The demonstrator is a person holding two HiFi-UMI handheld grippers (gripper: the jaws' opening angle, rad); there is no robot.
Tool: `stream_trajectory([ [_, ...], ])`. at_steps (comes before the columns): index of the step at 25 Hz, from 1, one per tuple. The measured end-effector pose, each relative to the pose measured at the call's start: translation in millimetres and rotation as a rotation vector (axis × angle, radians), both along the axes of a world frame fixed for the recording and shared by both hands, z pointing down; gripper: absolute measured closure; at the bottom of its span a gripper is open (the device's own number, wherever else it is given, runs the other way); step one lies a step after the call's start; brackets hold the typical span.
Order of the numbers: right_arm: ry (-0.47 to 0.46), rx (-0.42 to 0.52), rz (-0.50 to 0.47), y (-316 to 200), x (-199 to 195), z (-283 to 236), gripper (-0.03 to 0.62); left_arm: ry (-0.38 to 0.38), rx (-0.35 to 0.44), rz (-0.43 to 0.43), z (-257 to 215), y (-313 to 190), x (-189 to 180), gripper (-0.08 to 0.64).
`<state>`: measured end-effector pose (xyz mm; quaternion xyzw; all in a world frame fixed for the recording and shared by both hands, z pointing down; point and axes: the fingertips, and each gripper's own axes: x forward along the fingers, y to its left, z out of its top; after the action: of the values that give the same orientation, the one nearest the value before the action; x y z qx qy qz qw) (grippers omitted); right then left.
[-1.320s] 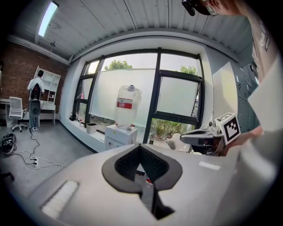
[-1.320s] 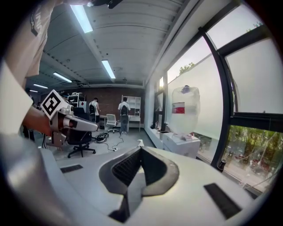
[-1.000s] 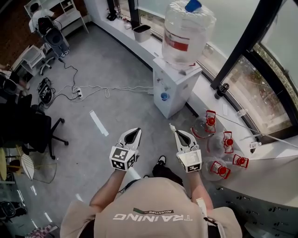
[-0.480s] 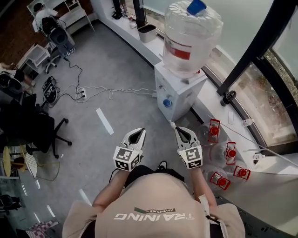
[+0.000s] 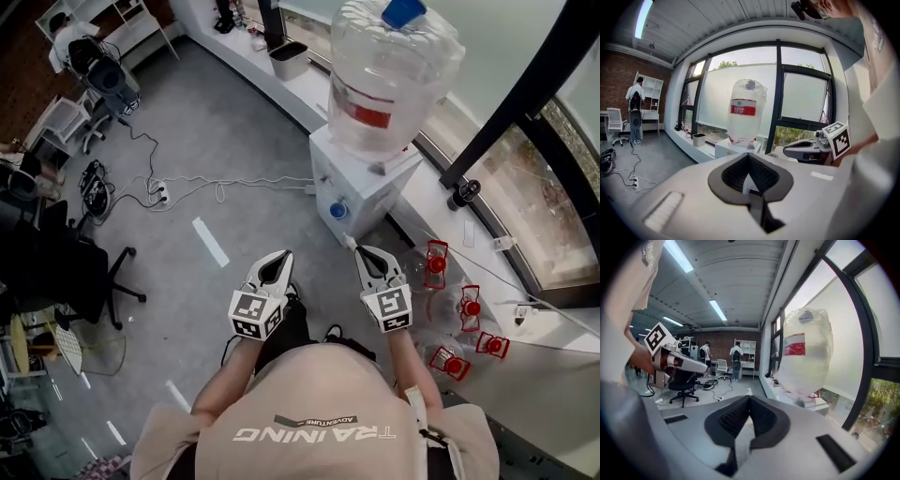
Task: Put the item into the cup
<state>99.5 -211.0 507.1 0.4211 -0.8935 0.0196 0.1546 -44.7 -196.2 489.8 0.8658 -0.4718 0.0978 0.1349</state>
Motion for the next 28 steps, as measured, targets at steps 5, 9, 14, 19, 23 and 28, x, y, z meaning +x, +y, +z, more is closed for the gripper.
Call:
stream_trajectory([
  [5,0.021,-0.043,0.067,-30.2,-14.5,5.8,0.581,0.015,0.005,0.072,1.8,-48.9,-12.9,0.552],
  [9,0.038,-0.061,0.132,-57.3,-30.7,5.1,0.581,0.011,0.027,0.131,-5.2,-92.3,-33.7,0.552],
  [14,0.014,-0.075,0.228,-80.5,-49.9,8.4,0.581,0.002,0.013,0.184,7.3,-127.5,-64.8,0.552],
  [19,-0.004,-0.102,0.288,-99.1,-60.2,16.8,0.581,0.017,-0.014,0.213,20.0,-151.4,-78.3,0.552],
  [23,0.008,-0.132,0.299,-106.8,-61.5,26.8,0.581,0.031,-0.031,0.230,28.9,-160.8,-73.4,0.552],
  [28,0.016,-0.186,0.299,-118.8,-57.7,56.1,0.581,0.044,-0.084,0.226,47.3,-168.2,-64.3,0.552],
])
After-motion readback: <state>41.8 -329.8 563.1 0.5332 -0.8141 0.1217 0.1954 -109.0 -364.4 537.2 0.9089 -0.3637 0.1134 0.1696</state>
